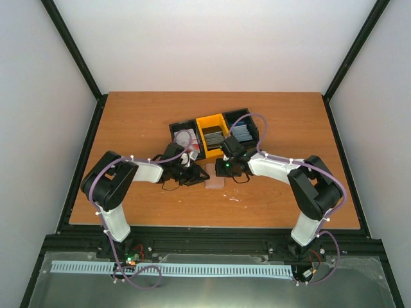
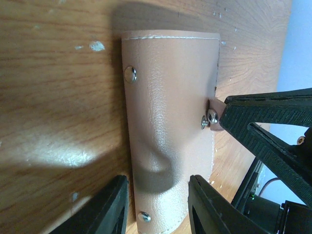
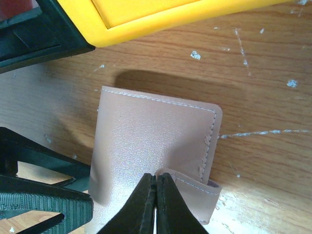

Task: Put the credit cards into the card holder
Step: Close the card holder at the center of the board.

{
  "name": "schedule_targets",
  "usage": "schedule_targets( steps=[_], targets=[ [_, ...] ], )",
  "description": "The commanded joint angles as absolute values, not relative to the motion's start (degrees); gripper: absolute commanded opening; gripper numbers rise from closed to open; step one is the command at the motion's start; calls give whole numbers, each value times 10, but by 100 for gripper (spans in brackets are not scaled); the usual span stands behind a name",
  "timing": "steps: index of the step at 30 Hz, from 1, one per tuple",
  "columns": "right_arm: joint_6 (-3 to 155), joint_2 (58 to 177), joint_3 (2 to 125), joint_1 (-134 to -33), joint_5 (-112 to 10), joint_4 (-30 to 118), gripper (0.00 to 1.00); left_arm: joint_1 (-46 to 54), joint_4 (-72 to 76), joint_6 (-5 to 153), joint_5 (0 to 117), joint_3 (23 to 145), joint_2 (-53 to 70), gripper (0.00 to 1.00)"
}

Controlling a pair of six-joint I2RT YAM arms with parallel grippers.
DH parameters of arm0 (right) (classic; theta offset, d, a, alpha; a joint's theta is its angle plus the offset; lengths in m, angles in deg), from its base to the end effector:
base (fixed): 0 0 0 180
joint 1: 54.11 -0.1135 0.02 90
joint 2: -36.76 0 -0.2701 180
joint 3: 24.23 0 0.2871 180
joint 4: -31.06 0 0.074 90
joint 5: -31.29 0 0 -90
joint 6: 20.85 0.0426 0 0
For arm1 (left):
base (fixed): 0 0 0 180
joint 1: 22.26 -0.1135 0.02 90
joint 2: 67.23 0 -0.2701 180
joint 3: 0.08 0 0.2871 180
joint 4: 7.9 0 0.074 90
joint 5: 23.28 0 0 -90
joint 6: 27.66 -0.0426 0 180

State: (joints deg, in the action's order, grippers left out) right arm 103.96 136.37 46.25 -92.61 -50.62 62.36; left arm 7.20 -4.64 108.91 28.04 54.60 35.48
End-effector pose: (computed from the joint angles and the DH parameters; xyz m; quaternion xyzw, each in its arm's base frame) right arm 0.2883 0.2370 0.1390 -0.0490 0.9634 0.2067 0.1635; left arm 0.2816 -0.1897 0.0798 -0.0239 0.8967 -0.4388 0.0539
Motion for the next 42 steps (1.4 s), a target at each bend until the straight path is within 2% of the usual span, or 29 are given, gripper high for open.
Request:
schedule_targets(
  steps=[1, 12, 27, 42],
  targets=[
    [1049, 1343, 452, -926, -498, 604, 3, 70, 9, 1072, 327, 539, 386, 36],
    [1045, 1351, 453, -928, -489, 600, 3, 70, 8, 1071, 322, 541, 396, 32],
    [1031, 1365, 464, -933, -499, 644, 3, 70, 9, 1070, 323, 544, 400, 31],
    [1031, 1382, 476, -943, -478, 616, 3, 70, 8, 1068, 322, 545, 403, 31]
  ],
)
